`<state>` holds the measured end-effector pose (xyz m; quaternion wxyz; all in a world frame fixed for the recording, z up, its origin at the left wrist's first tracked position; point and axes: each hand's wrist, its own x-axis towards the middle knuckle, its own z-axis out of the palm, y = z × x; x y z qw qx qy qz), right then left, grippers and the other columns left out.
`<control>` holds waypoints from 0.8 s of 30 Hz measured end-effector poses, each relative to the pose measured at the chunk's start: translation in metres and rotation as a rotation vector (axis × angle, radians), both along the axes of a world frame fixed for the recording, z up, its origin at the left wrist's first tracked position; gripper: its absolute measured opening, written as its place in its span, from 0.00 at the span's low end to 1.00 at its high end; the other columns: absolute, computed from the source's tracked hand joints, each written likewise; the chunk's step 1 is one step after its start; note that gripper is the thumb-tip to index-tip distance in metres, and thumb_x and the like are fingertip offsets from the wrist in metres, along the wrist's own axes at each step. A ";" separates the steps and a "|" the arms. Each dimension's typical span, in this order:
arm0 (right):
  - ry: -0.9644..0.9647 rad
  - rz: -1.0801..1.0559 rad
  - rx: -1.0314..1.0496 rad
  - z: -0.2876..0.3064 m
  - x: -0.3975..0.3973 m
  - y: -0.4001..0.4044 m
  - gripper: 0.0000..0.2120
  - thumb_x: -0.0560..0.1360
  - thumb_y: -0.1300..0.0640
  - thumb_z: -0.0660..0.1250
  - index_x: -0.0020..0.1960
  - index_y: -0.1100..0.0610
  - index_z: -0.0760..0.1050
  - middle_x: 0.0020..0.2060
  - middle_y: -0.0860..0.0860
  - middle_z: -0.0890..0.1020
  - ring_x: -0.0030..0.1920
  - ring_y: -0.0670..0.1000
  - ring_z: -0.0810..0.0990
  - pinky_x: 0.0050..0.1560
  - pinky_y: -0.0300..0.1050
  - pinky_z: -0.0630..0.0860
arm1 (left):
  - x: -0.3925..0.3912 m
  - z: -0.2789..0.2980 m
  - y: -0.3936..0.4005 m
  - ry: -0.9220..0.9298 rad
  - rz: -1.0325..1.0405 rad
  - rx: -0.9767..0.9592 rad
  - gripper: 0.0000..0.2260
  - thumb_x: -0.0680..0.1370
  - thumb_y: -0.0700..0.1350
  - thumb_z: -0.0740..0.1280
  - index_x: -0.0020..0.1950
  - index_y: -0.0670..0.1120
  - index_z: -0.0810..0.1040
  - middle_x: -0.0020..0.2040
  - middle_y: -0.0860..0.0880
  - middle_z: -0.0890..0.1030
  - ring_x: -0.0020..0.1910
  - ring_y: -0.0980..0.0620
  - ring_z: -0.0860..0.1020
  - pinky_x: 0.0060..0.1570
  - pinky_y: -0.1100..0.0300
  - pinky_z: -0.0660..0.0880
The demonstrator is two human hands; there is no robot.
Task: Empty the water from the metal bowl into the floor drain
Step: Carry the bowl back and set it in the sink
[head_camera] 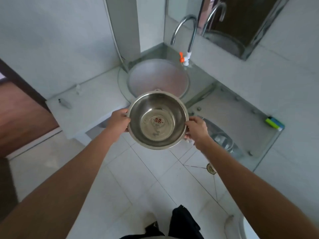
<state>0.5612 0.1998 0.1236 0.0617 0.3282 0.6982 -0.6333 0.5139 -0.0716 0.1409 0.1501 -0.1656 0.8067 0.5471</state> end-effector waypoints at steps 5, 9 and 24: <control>0.032 -0.018 -0.022 0.008 -0.058 -0.016 0.10 0.72 0.64 0.63 0.50 0.56 0.80 0.34 0.54 0.81 0.30 0.53 0.77 0.38 0.50 0.77 | -0.053 0.016 -0.016 0.025 0.014 0.000 0.19 0.75 0.29 0.61 0.43 0.53 0.81 0.41 0.45 0.84 0.43 0.41 0.83 0.40 0.51 0.83; 0.031 -0.019 -0.077 -0.001 -0.118 -0.024 0.10 0.73 0.64 0.64 0.51 0.58 0.80 0.35 0.55 0.81 0.29 0.51 0.79 0.30 0.41 0.78 | -0.115 0.015 -0.025 0.020 0.019 -0.011 0.18 0.76 0.28 0.60 0.53 0.48 0.81 0.46 0.40 0.83 0.44 0.40 0.82 0.40 0.51 0.83; -0.044 -0.146 -0.070 -0.039 -0.309 -0.012 0.09 0.72 0.63 0.63 0.48 0.54 0.79 0.40 0.55 0.83 0.34 0.51 0.81 0.31 0.41 0.79 | -0.346 0.001 0.001 -0.080 -0.116 -0.091 0.14 0.77 0.31 0.65 0.56 0.47 0.77 0.53 0.37 0.81 0.50 0.34 0.82 0.49 0.43 0.83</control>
